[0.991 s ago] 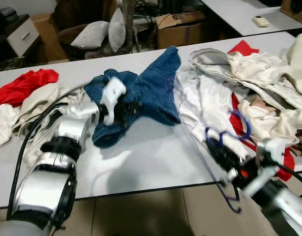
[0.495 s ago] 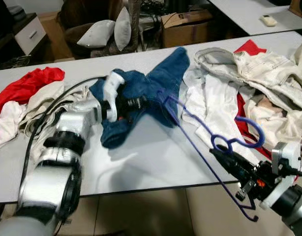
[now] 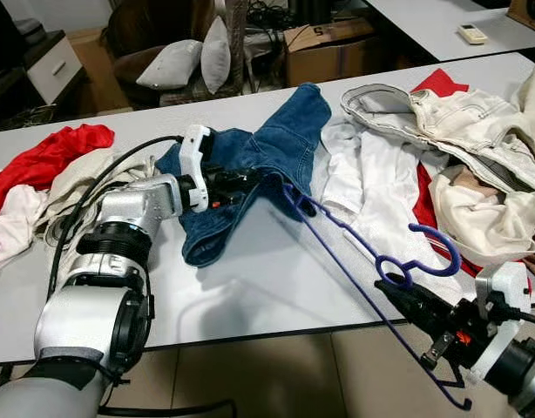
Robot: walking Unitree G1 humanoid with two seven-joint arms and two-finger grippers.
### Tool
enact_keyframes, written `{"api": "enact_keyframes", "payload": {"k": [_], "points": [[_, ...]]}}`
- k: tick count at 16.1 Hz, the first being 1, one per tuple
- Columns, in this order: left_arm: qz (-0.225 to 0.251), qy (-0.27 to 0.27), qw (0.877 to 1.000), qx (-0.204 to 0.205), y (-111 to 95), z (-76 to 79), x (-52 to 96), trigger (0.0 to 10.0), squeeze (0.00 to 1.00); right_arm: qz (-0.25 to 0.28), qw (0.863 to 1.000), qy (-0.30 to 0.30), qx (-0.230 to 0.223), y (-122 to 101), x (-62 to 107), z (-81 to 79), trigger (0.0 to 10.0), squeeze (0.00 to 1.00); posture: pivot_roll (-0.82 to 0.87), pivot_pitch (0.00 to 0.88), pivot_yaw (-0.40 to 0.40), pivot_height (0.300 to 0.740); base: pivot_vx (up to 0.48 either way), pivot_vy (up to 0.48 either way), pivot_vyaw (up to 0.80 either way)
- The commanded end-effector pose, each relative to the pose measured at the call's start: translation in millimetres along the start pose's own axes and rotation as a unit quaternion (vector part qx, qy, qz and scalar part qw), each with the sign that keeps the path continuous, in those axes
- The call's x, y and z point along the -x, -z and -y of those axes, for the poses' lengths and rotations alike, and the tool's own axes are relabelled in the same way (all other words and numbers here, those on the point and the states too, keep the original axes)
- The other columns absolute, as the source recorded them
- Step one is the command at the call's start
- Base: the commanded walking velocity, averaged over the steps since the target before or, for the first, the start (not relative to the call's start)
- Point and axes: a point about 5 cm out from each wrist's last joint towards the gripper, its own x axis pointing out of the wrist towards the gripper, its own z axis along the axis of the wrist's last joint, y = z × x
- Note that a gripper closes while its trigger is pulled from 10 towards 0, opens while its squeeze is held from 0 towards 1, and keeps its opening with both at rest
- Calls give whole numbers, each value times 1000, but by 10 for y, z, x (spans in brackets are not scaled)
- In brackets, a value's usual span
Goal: Hang hanger
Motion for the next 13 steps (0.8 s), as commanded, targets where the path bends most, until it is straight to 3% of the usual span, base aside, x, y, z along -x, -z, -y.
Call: {"api": "enact_keyframes", "payload": {"k": [1,3,4,5,6,8,9,11,12,13], "points": [[-20,8,998,-55,9,15,33,0,0,6,1000,-2,6,-51,-4,-11,10000,0,-126,0,186,740,0,0,0],[-85,8,976,-199,138,47,32,0,0,-26,1000,14,8,24,-8,22,10000,0,-131,0,182,740,0,0,0],[-92,0,970,-224,151,39,38,0,0,-34,999,18,10,44,-3,34,10000,0,-131,0,181,740,0,0,0],[-97,-14,955,-280,154,29,47,0,0,-47,999,23,11,72,12,48,10000,0,-131,0,180,740,0,0,0],[-89,-18,953,-289,155,36,47,549,0,-58,998,28,12,98,23,62,10000,0,-131,0,179,740,0,0,0],[-57,-4,962,-267,144,98,21,3804,0,-72,997,26,11,137,20,53,10000,0,-127,0,178,740,0,0,0],[-49,-6,964,-260,155,107,11,10000,0,-73,997,23,10,144,9,36,10000,0,-125,0,178,740,0,0,0],[-46,-14,967,-248,203,79,13,10000,0,-72,997,28,11,147,-10,29,10000,0,-123,0,187,740,0,0,0],[-48,-6,967,-249,234,80,27,10000,1000,-69,997,31,11,142,-22,26,10000,0,-121,0,192,740,0,0,0],[-50,-6,965,-256,246,82,36,10000,1000,-67,997,32,11,139,-27,22,10000,0,-121,0,192,740,0,0,0]]}}
